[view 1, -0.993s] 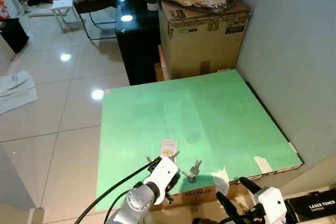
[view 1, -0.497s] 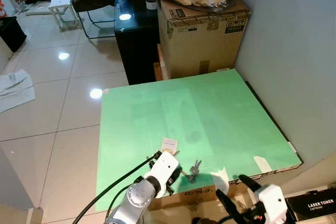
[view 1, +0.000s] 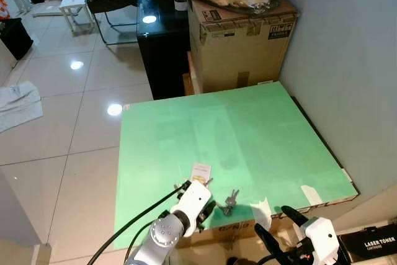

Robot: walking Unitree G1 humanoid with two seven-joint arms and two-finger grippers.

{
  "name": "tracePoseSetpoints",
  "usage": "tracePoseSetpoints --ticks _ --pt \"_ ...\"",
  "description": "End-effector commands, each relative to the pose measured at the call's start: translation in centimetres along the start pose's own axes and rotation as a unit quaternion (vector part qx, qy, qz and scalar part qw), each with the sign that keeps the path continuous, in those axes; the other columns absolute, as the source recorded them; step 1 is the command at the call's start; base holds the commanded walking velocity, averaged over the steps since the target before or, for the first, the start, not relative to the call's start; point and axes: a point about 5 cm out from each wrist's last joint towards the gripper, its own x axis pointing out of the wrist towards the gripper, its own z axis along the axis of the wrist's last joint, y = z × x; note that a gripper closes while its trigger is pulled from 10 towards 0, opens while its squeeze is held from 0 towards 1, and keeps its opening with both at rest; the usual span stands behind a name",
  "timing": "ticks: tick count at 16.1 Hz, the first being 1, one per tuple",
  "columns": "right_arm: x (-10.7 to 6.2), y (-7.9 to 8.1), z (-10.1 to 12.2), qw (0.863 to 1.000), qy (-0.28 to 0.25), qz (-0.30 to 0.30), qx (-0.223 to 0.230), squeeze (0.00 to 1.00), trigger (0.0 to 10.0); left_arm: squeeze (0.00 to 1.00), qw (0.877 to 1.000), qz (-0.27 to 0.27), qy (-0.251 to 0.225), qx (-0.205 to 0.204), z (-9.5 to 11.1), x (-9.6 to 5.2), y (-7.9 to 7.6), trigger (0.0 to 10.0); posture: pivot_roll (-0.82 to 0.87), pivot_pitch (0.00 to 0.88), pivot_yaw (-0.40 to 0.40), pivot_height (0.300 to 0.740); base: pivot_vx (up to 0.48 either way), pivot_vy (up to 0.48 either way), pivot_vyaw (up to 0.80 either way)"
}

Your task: Hang keys on a hook

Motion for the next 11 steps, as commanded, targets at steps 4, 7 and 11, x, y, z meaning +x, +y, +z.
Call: tracePoseSetpoints --ticks 4,7,11 --pt "0.37 0.22 1.06 1.0 -0.017 0.019 -0.007 1.0 10.0 0.0 1.0 0.002 0.026 0.002 -0.44 0.55 -0.25 10.0 -0.31 0.157 0.058 0.736 0.0 0.0 0.0" --pt "0.18 0.27 0.9 1.0 -0.014 0.02 -0.007 1.0 10.0 0.0 1.0 0.014 0.025 -0.004 -0.24 0.83 -0.01 10.0 -0.3 0.159 0.057 0.736 0.0 0.0 0.0" --pt "0.1 0.41 0.89 1.0 -0.011 0.021 -0.005 1.0 10.0 0.0 0.999 0.029 0.028 -0.006 -0.43 0.7 0.64 10.0 -0.31 0.164 0.06 0.736 0.0 0.0 0.0"
